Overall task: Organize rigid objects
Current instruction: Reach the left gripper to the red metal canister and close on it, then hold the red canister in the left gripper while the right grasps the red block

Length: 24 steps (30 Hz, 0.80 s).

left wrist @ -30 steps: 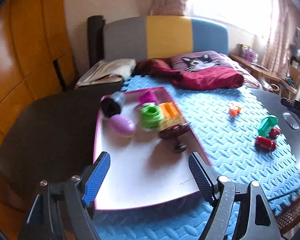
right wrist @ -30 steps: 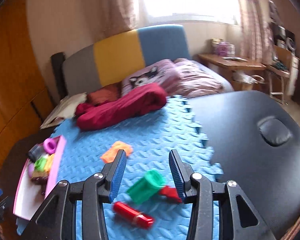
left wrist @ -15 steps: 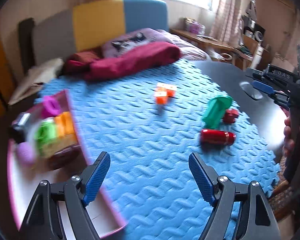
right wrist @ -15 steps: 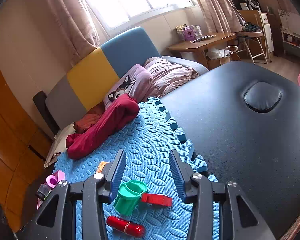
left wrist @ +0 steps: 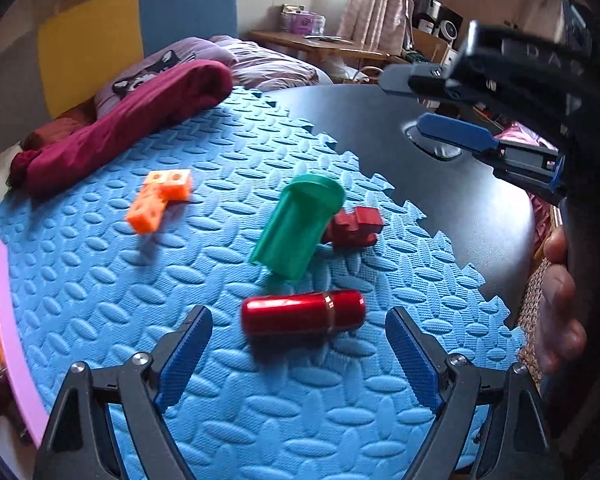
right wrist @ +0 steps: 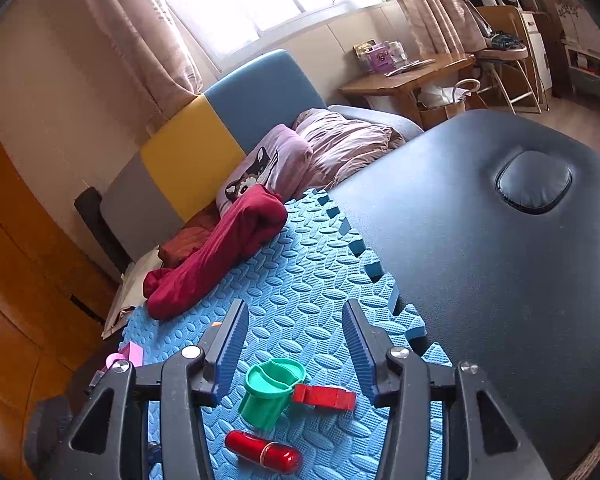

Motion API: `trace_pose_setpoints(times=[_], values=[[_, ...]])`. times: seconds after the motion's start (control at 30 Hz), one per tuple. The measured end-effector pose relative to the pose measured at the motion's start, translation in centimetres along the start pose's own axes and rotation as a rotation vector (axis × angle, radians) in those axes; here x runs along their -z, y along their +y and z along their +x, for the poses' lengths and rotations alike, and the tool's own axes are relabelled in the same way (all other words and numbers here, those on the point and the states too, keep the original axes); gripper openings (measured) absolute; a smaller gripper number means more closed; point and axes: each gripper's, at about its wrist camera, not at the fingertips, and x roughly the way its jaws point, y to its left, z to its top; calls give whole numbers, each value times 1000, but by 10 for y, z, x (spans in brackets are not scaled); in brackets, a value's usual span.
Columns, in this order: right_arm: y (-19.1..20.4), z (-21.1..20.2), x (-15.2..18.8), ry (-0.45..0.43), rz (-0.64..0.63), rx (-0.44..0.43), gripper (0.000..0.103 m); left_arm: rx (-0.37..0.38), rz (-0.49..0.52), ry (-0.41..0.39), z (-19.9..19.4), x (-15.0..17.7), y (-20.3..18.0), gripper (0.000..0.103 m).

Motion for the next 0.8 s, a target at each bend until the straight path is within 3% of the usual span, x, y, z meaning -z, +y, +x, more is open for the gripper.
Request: trace_pose_setpoints(times=[0.13, 0.17, 0.33, 0.57, 0.8], values=[[-1, 1, 0, 3, 8, -2, 49, -23, 13, 42, 23, -3, -7, 88], [-1, 1, 0, 4, 8, -4, 49, -17, 3, 52, 29, -2, -5, 75], [-2, 5, 0, 18, 10, 1, 49, -14, -23, -11, 22, 10, 3, 75], [-5, 17, 4, 87, 26, -8, 49, -76, -58, -67, -10, 51, 19, 75], [27, 27, 17, 156, -126, -65, 50, -96, -103, -120, -31, 85, 30, 75]])
